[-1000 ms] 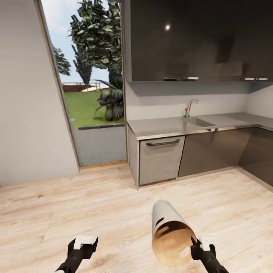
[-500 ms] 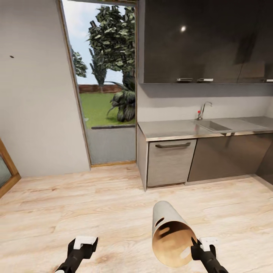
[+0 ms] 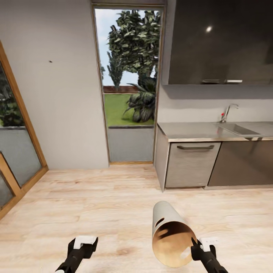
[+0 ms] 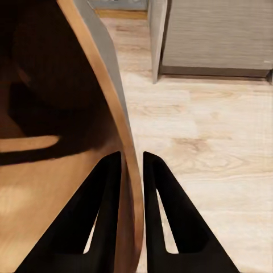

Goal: Put the three can of soda from the living room inside the tash can in the kitchen.

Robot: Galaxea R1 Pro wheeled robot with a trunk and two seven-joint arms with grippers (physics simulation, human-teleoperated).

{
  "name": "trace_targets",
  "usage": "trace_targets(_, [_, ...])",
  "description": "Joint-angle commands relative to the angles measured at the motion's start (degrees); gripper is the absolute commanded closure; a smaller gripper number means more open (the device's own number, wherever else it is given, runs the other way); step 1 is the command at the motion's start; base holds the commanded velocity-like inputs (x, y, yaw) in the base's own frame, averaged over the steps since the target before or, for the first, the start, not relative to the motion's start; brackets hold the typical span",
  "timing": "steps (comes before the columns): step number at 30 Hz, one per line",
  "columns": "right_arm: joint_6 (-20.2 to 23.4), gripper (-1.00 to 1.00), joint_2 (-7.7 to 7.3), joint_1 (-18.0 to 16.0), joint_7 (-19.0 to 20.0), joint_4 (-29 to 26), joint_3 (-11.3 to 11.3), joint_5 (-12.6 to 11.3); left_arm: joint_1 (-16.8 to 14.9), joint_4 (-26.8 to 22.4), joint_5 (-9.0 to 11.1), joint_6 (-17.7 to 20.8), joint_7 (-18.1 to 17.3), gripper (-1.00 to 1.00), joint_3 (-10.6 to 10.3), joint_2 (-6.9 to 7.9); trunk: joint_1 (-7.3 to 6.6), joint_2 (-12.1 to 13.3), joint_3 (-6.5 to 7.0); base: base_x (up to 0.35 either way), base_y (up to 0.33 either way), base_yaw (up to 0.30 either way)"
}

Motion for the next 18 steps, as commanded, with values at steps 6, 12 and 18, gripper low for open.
trace_targets(6, [0.0, 1.00, 0.03, 0.0, 0.4, 0.1, 0.0, -0.2, 0.0, -0.2, 0.0, 0.0, 0.0, -1.00, 0.0, 0.03, 0.00, 0.0, 0.20, -0.099, 0.308, 0.238])
trace_targets(12, [-0.1, 1.00, 0.01, 0.0, 0.3, 1.1, 1.6, -0.2, 0.0, 0.0, 0.0, 0.1, 0.0, -1.00, 0.1, 0.04, 0.00, 0.0, 0.38, -0.029, 0.315, 0.238])
trace_targets(18, [-0.2, 1.00, 0.01, 0.0, 0.3, 1.3, 1.9, -0.2, 0.0, -0.1, 0.0, 0.1, 0.0, -1.00, 0.1, 0.04, 0.00, 0.0, 0.55, -0.003, 0.316, 0.240])
